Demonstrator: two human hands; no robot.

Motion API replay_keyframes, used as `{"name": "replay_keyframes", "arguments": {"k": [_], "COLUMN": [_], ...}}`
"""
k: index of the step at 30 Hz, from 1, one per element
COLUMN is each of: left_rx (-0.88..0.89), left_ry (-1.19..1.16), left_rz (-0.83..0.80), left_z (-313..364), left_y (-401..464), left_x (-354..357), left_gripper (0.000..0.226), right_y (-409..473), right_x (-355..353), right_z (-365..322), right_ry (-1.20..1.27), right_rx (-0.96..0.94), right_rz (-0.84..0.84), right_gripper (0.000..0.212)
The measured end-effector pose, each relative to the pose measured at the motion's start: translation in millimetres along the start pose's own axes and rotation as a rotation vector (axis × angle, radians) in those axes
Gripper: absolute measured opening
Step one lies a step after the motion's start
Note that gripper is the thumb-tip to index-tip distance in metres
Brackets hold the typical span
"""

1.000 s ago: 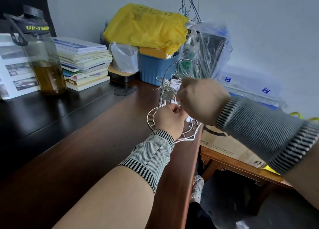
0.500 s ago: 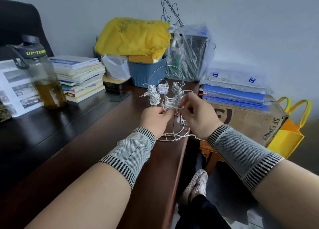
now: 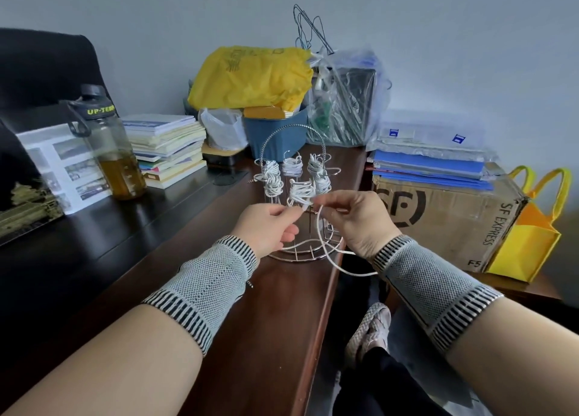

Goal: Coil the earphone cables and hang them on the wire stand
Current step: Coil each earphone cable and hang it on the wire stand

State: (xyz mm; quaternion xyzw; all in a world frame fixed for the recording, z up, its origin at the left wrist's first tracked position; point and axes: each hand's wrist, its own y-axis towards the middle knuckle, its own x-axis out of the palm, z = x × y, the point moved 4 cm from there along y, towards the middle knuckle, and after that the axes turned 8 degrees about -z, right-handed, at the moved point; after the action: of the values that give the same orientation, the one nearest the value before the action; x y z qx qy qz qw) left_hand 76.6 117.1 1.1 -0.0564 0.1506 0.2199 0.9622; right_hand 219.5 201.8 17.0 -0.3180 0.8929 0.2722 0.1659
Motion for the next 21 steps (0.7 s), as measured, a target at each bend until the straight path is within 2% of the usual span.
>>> {"name": "replay_keyframes", "arguments": {"k": [2,6,8,11,16,21], "left_rx": [-0.013,0.092,0.170,0.254,0.180,0.151], "left_ry": [0.086,0.692,0.825,0.834,0.760,0.824], "left_rz": [0.061,0.265,0.343,0.353,0.152,0.068], "left_z": [2.1,32.1,46.7,56.9,54.0,58.9], "left_y": [-5.9,-22.7,-28.0,-28.1,-22.3,-20.6], "left_x": [-9.7,-19.3,-12.5,2.4,16.4,9.0], "left_gripper": [0.026,0.053,0.054,0.051,0.051,0.028], "right_y": [-0.7,0.1,-0.9,-3.0,-0.2,2.7], "right_x": [1.7,7.3,9.3,11.8,13.9,15.6], "right_z": [2.7,4.6,3.2,2.7,6.6,10.5], "right_ry": [0.051,0.105,0.150,0.245,0.265,0.348], "right_rx": [0.044,0.099,0.112,0.124,0.163,0.217], "right_rz": [0.019,0.021,0.023,0.023,0.016,0.031], "right_gripper": [0.025,0.019,0.016,0.015,0.017,0.015]}}
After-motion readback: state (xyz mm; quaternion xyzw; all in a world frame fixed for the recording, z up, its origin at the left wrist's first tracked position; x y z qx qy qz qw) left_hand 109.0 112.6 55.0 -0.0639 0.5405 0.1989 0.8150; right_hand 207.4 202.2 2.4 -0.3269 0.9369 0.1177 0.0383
